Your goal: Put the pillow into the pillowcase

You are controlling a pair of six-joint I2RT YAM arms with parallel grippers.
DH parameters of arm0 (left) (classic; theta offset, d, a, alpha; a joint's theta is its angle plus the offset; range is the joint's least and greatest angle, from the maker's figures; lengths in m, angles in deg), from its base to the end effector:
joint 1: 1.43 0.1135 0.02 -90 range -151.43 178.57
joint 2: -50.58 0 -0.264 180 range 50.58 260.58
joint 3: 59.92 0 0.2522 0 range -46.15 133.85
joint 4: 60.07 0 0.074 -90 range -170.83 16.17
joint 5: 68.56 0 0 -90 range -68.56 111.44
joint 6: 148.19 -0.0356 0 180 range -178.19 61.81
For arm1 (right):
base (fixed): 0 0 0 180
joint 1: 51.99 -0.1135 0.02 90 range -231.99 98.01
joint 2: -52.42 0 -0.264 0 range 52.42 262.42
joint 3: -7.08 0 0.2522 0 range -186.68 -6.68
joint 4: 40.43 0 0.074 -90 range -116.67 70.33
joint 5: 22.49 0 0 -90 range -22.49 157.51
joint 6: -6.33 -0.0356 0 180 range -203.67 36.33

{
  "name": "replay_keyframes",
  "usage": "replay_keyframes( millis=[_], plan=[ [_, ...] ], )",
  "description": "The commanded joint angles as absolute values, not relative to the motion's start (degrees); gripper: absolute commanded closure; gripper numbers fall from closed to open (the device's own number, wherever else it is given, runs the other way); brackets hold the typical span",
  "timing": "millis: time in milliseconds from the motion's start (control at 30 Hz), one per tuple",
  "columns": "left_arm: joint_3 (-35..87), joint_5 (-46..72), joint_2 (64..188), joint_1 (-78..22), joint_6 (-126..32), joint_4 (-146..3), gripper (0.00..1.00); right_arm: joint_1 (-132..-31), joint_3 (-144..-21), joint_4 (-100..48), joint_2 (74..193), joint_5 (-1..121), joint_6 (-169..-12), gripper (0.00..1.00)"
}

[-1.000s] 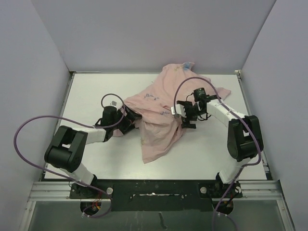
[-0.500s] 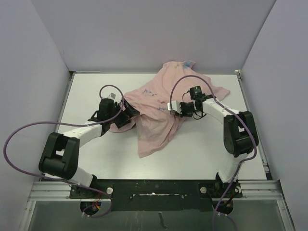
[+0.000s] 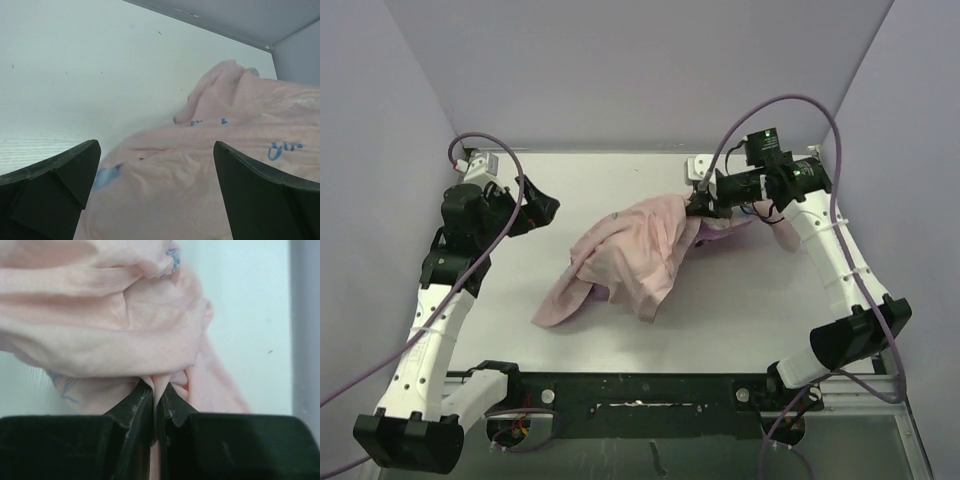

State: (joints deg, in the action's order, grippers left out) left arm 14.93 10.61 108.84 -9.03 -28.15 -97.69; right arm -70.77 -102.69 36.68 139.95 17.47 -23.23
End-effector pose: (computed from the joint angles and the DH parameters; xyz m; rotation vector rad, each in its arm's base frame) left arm 0.2217 -0.0363 0.3709 -0.2584 1.9645 -0.6155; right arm 0.2732 0.1217 0.3935 -1.6429 1.4785 0.7077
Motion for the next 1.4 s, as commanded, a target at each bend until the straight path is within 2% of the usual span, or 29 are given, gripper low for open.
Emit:
replay_keyframes(
  millis=[0, 133, 233, 333, 433, 533, 667, 733, 933, 1067, 1200, 1300, 1367],
  plan=[
    [18.6, 12.8, 104.4, -8.0, -32.5, -104.3, 0.02, -71.0, -110.2, 28.8, 139.0, 12.7, -40.6, 1.0],
    [18.3, 14.0, 103.3, -7.9, -29.7, -104.3, 0.02, -71.8, -106.3, 9.3, 145.8, 29.8, -48.5, 0.98],
    [16.6, 14.5, 102.8, -7.9, -26.8, -103.9, 0.02, -72.0, -111.1, -0.7, 157.4, 44.5, -52.7, 0.62],
    [17.1, 14.2, 102.3, -7.9, -26.0, -105.5, 0.02, -71.4, -125.4, -1.3, 169.3, 55.7, -56.1, 0.28],
    [18.2, 15.2, 100.7, -7.9, -26.5, -108.2, 0.02, -70.5, -128.8, -5.2, 171.3, 57.3, -58.2, 0.12],
    [16.4, 14.2, 98.9, -7.9, -25.3, -108.1, 0.02, -68.6, -127.5, -6.3, 167.8, 49.3, -59.6, 0.0],
    [12.4, 9.5, 99.7, -7.9, -20.6, -104.0, 0.05, -63.5, -126.9, 1.2, 163.1, 27.5, -59.2, 0.02],
    [10.5, 6.0, 102.0, -8.1, -17.2, -101.0, 0.07, -61.4, -124.3, 4.7, 161.4, 20.9, -58.8, 0.02],
    [7.9, 0.1, 113.6, -13.2, -11.5, -92.9, 0.16, -51.7, -112.0, 9.4, 161.4, 28.5, -67.7, 0.02],
    [6.0, 0.2, 122.5, -15.9, -10.6, -88.8, 0.27, -45.0, -105.9, 9.7, 163.4, 36.7, -69.2, 0.02],
    [8.7, -1.3, 133.1, -15.8, -13.8, -87.8, 0.37, -43.0, -102.2, 7.6, 166.2, 41.6, -67.8, 0.01],
    [14.4, -1.9, 140.2, -15.7, -16.6, -89.5, 0.4, -43.1, -102.5, 10.6, 169.3, 37.7, -64.9, 0.04],
    [17.2, -0.2, 143.3, -15.2, -17.8, -91.5, 0.43, -45.2, -103.2, 16.4, 170.5, 31.0, -60.1, 0.11]
  ],
)
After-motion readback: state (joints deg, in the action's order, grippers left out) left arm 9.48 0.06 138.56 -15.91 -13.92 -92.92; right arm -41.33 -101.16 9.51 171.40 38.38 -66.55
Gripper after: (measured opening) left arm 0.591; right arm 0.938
